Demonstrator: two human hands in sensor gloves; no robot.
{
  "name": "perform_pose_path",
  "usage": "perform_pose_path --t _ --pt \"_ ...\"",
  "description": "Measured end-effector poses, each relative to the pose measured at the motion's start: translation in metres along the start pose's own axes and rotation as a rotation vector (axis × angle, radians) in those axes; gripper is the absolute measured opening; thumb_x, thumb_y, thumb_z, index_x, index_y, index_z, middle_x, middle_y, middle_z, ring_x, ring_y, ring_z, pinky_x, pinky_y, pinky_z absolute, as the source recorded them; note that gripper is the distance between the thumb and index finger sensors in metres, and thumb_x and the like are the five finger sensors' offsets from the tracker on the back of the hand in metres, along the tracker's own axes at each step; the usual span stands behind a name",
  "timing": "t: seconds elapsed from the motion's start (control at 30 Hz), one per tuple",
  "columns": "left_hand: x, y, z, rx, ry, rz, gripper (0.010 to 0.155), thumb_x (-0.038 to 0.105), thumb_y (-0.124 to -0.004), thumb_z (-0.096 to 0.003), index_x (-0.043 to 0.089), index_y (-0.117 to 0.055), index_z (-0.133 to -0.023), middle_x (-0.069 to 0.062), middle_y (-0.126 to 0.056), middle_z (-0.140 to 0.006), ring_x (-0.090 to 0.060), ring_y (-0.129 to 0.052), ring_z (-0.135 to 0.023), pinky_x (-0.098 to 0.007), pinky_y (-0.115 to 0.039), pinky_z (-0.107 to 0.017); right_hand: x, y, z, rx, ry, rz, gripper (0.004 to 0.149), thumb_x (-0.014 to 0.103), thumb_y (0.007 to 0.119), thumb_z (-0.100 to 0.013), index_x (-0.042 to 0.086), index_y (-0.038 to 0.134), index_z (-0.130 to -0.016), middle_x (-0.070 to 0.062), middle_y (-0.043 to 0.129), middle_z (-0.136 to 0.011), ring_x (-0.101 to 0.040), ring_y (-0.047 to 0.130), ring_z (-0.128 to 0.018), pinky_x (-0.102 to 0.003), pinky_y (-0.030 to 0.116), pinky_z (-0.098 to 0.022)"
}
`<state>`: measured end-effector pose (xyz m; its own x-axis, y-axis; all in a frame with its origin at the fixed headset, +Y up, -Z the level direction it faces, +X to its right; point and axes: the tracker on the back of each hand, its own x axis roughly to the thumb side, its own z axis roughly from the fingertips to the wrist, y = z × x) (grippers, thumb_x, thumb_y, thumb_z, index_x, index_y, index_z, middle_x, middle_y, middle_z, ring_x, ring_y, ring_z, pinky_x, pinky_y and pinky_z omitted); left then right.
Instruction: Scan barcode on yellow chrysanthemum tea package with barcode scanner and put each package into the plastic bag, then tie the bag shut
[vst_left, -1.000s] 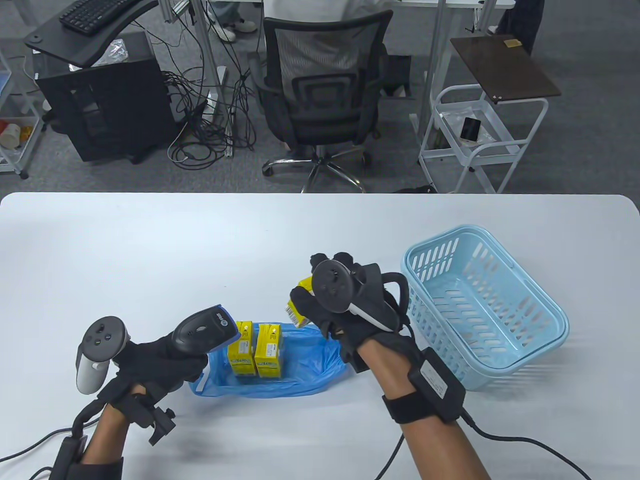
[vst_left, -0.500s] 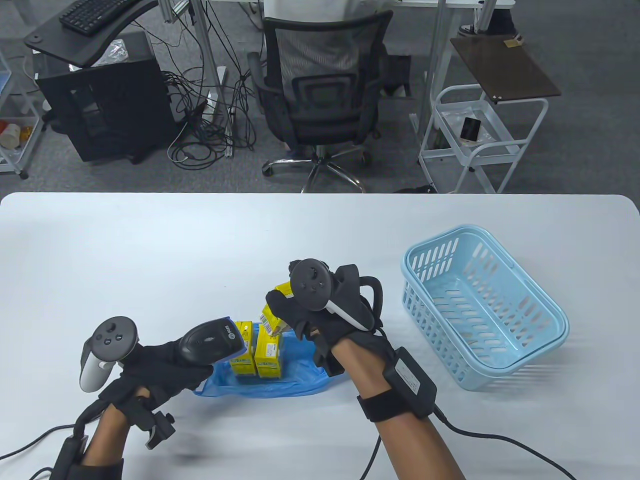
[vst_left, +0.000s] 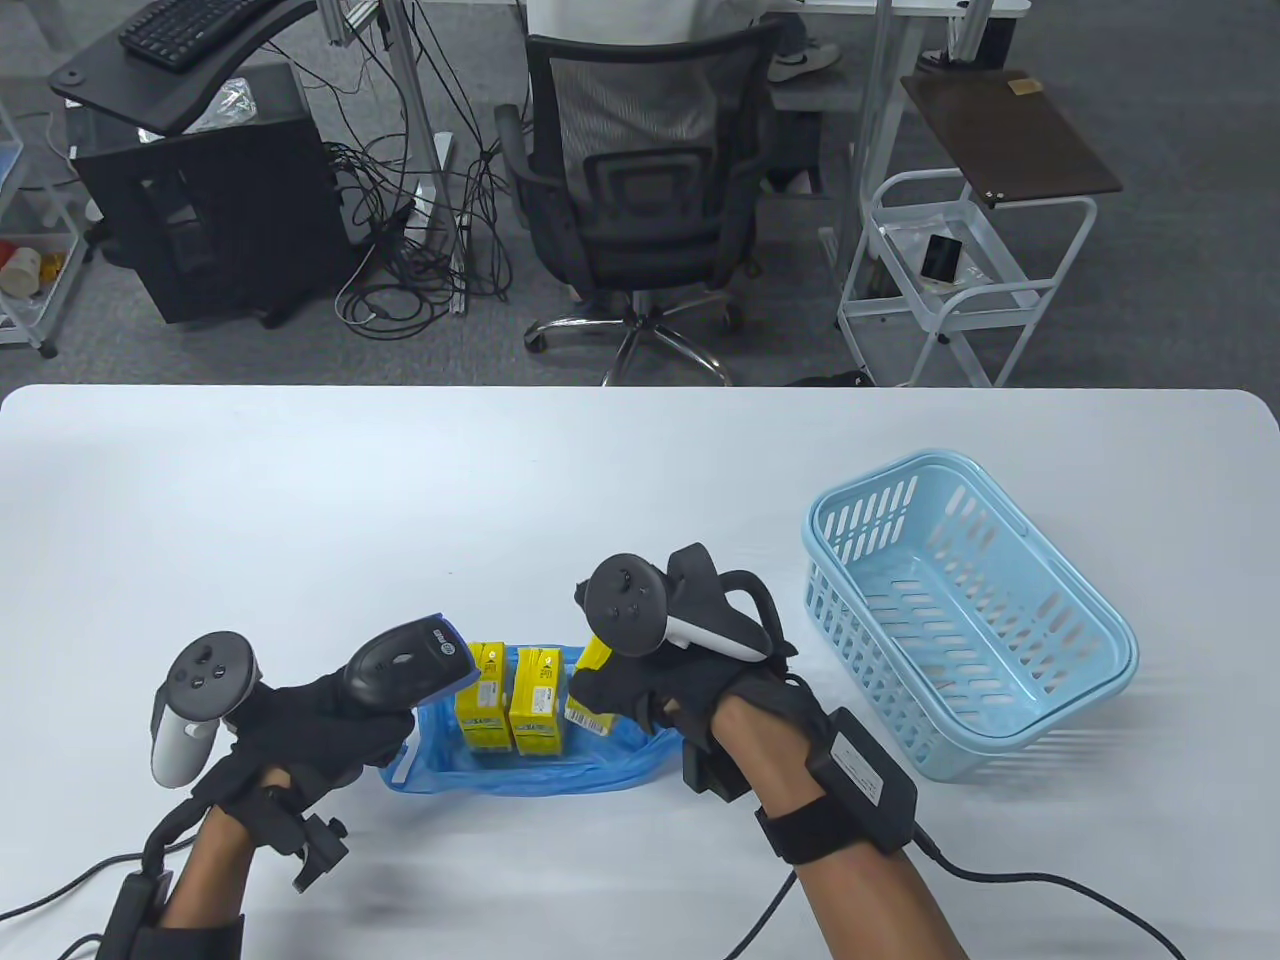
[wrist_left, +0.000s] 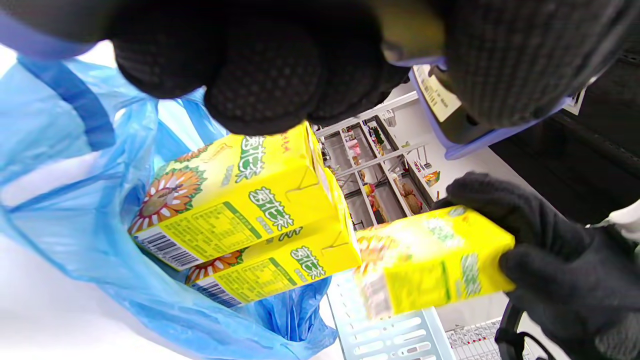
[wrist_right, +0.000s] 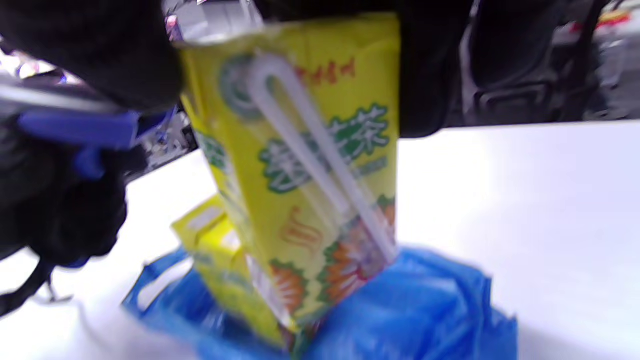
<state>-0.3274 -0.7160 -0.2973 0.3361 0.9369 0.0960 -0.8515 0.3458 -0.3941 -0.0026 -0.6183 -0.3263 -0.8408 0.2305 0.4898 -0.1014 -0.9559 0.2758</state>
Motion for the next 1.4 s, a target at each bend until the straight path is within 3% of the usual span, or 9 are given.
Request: perform_pose_path --t 0.27,0.73,0.93,1.07,1.23,1.3,1.4 --pt "0.000 -0.001 -0.001 -0.009 0.011 -0.001 0.063 0.057 -0.087 -0.0395 0.030 -0.069 -0.094 0.011 -0.095 -0.070 -0.021 -0.104 -0.048 -0.044 -0.087 -0.045 0.001 0.046 -0.021 0.013 -0.071 0.084 0.087 0.054 0.092 -0.029 0.020 0.050 -0.098 -0.011 0.068 -0.100 -0.041 0.084 -0.087 -0.060 0.068 -0.068" --pt "-0.001 -0.002 -0.003 -0.022 0.022 -0.008 0.063 0.057 -0.087 -0.0395 0.030 -0.069 -0.094 0.011 -0.095 -0.070 -0.021 -0.104 -0.049 -0.044 -0.087 -0.045 -0.002 0.062 -0.043 0.089 -0.035 0.095 0.090 0.051 0.092 -0.031 0.017 0.044 -0.099 -0.010 0.064 -0.102 -0.042 0.080 -0.089 -0.061 0.066 -0.069" --pt "-0.001 -0.003 -0.003 -0.027 0.026 -0.012 0.064 0.057 -0.087 -0.0395 0.030 -0.069 -0.094 0.011 -0.095 -0.071 -0.021 -0.104 -0.049 -0.044 -0.087 -0.045 -0.008 0.065 -0.042 0.101 -0.020 0.013 0.090 0.051 0.089 -0.034 0.018 0.037 -0.100 -0.010 0.057 -0.106 -0.043 0.074 -0.093 -0.061 0.063 -0.070" --pt "-0.001 -0.002 -0.003 -0.020 0.020 -0.008 0.063 0.057 -0.087 -0.0396 0.030 -0.068 -0.094 0.011 -0.095 -0.071 -0.021 -0.104 -0.049 -0.044 -0.087 -0.045 -0.019 0.052 -0.028 0.034 0.015 -0.022 0.096 0.067 0.074 -0.032 0.020 0.027 -0.102 -0.017 0.029 -0.111 -0.050 0.049 -0.100 -0.065 0.050 -0.072" --pt "0.000 0.000 -0.002 -0.003 0.014 0.002 0.064 0.057 -0.087 -0.0393 0.030 -0.069 -0.094 0.011 -0.095 -0.071 -0.021 -0.104 -0.049 -0.044 -0.087 -0.045 -0.043 0.030 0.008 -0.222 0.111 -0.003 0.099 0.071 0.066 -0.032 0.023 0.016 -0.102 -0.017 0.006 -0.110 -0.051 0.014 -0.102 -0.069 0.029 -0.074" --pt "0.000 0.001 -0.002 0.003 0.013 0.005 0.064 0.057 -0.087 -0.0395 0.030 -0.068 -0.094 0.011 -0.095 -0.071 -0.021 -0.103 -0.049 -0.044 -0.087 -0.045 -0.054 0.038 0.018 -0.247 0.145 0.035 0.098 0.073 0.062 -0.032 0.024 0.013 -0.102 -0.016 0.002 -0.109 -0.050 0.008 -0.101 -0.069 0.024 -0.074" --pt "0.000 0.001 -0.001 0.012 0.017 0.003 0.064 0.057 -0.087 -0.0395 0.030 -0.068 -0.094 0.011 -0.094 -0.071 -0.021 -0.103 -0.049 -0.044 -0.087 -0.045 -0.073 0.066 0.024 -0.190 0.203 0.046 0.098 0.075 0.058 -0.031 0.024 0.011 -0.101 -0.016 -0.001 -0.108 -0.050 0.005 -0.100 -0.070 0.022 -0.073"
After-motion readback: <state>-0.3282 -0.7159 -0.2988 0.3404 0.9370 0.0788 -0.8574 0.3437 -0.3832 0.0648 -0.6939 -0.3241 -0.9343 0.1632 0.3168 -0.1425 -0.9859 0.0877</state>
